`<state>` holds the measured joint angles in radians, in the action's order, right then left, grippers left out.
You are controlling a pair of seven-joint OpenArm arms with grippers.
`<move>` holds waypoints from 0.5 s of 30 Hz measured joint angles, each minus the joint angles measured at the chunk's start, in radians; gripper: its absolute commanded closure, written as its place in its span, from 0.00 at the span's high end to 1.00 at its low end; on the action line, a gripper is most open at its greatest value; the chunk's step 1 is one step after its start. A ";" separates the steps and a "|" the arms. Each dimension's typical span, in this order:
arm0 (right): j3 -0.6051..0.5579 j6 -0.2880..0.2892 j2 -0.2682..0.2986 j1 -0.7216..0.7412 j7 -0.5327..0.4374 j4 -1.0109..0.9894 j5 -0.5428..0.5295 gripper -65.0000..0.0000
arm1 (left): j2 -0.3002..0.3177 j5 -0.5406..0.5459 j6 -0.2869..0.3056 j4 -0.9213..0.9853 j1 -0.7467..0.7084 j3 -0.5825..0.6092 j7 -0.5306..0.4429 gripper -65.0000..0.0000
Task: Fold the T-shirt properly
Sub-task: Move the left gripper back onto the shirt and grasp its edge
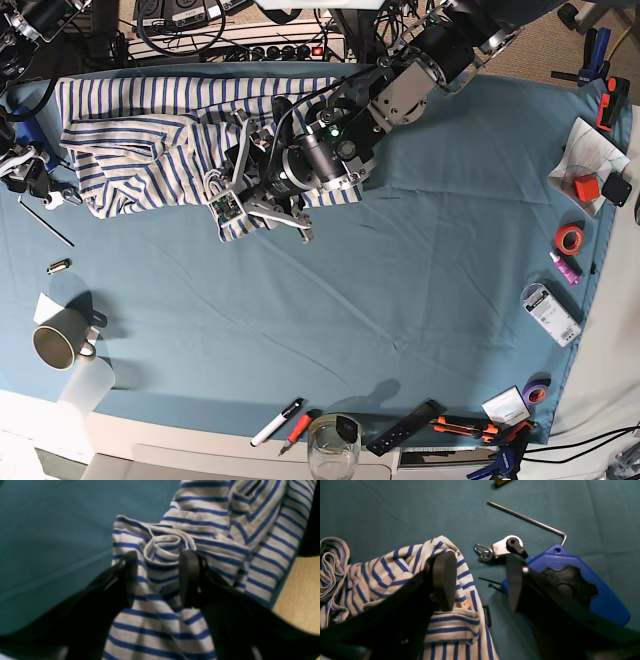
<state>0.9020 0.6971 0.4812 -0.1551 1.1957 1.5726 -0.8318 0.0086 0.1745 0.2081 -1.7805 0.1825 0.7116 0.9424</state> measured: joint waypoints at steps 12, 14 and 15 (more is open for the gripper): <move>0.000 0.000 0.000 0.000 -0.001 0.000 0.000 0.49 | 0.001 0.041 0.003 0.000 -0.061 0.001 0.002 0.03; 0.000 0.000 0.000 0.000 -0.007 0.000 0.000 0.49 | 0.001 0.042 0.029 0.000 -0.061 0.001 0.001 0.00; 0.000 0.000 0.000 0.000 -0.008 0.000 0.000 0.49 | 0.001 0.042 0.039 0.000 -0.061 0.001 0.001 0.00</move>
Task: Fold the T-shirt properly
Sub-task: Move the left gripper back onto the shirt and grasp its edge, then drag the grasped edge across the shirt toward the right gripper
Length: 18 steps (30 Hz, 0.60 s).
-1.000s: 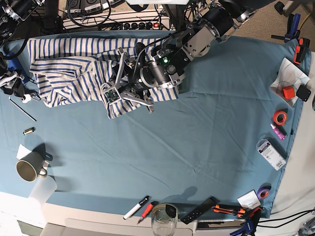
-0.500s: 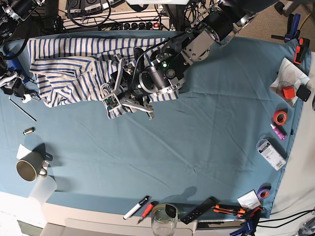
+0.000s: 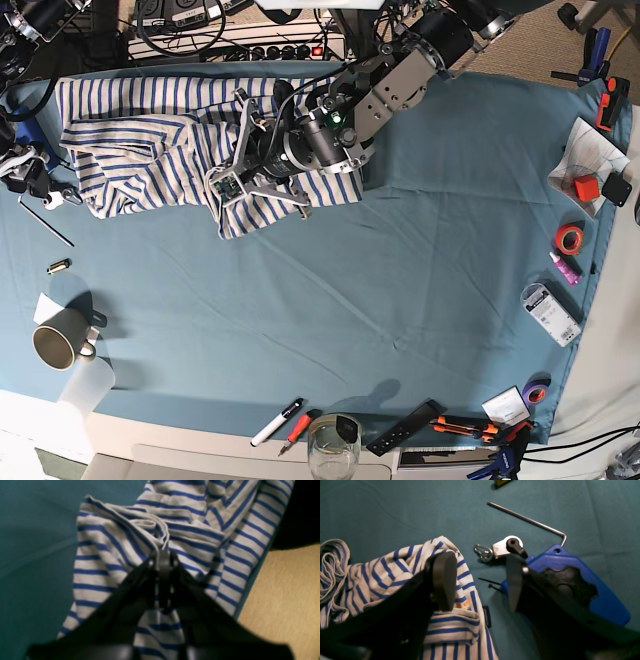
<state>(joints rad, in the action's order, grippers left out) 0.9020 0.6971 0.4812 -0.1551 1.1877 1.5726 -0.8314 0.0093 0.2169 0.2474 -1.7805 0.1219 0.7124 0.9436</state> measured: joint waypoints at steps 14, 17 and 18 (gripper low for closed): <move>0.000 0.000 0.000 0.000 -0.013 0.000 0.000 0.49 | -0.039 0.203 0.121 0.000 -0.003 0.000 0.026 0.00; 0.000 0.000 0.000 0.000 -0.014 0.000 0.000 0.49 | -0.050 0.233 0.146 0.000 -0.002 0.005 0.042 0.00; 0.000 0.000 0.000 0.000 -0.014 0.000 0.000 0.49 | -0.049 0.235 0.148 0.000 -0.002 0.013 0.043 0.00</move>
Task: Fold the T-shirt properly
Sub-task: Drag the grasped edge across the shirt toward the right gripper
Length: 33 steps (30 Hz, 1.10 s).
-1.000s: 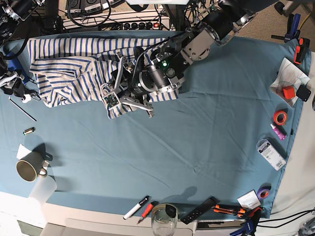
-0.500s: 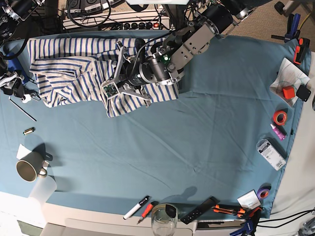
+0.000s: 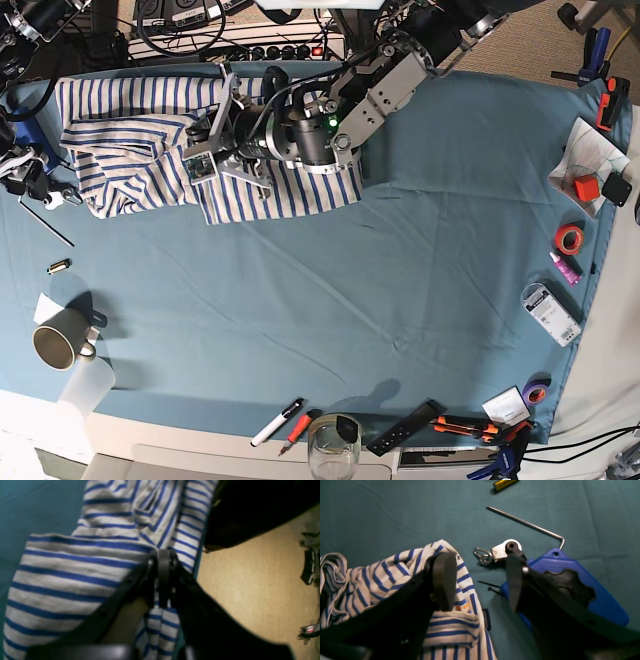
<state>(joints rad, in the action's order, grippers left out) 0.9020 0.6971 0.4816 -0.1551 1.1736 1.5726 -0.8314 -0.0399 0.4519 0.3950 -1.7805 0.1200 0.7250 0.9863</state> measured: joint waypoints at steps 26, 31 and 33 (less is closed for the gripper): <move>0.000 0.000 0.000 0.000 0.000 0.000 0.000 0.49 | 0.004 -0.216 -0.084 0.000 0.003 0.247 -0.072 0.38; 0.000 0.000 0.000 0.000 0.000 0.000 0.000 0.49 | 0.004 -0.244 -0.163 0.000 0.055 0.249 -0.071 0.34; 0.000 0.000 0.000 0.000 0.000 0.000 0.000 0.49 | 0.004 -0.315 -0.214 0.000 0.082 0.249 -0.071 0.27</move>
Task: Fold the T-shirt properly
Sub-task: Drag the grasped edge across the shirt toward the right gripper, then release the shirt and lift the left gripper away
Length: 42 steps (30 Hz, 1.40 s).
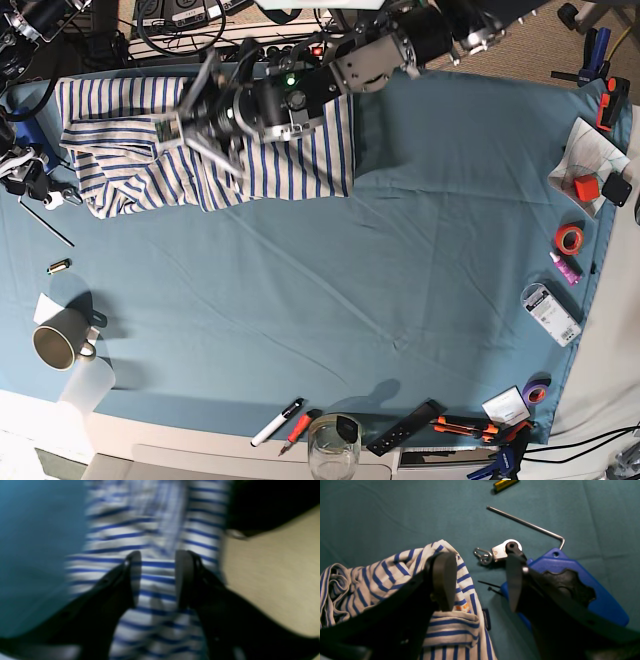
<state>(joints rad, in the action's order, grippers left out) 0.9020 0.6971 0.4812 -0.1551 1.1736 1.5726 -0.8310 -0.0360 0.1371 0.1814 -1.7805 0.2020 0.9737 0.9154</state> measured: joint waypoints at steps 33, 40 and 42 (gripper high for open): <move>0.000 0.000 0.000 0.000 0.000 0.000 0.000 0.49 | 0.034 -0.072 -0.133 0.000 0.058 -0.624 -0.085 0.00; 0.000 0.000 0.000 0.000 -0.001 0.000 0.000 0.49 | 0.115 -0.005 -0.132 0.000 0.052 -0.656 -0.032 0.00; 0.000 0.000 0.000 0.000 -0.001 0.000 0.000 0.49 | 0.124 -0.005 -0.132 0.000 0.049 -0.656 -0.022 0.00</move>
<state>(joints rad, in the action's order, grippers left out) 0.9020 0.6971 0.4812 -0.1551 1.1725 1.5726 -0.8314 0.0879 0.1326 0.0498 -1.7809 0.2508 0.3180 0.8932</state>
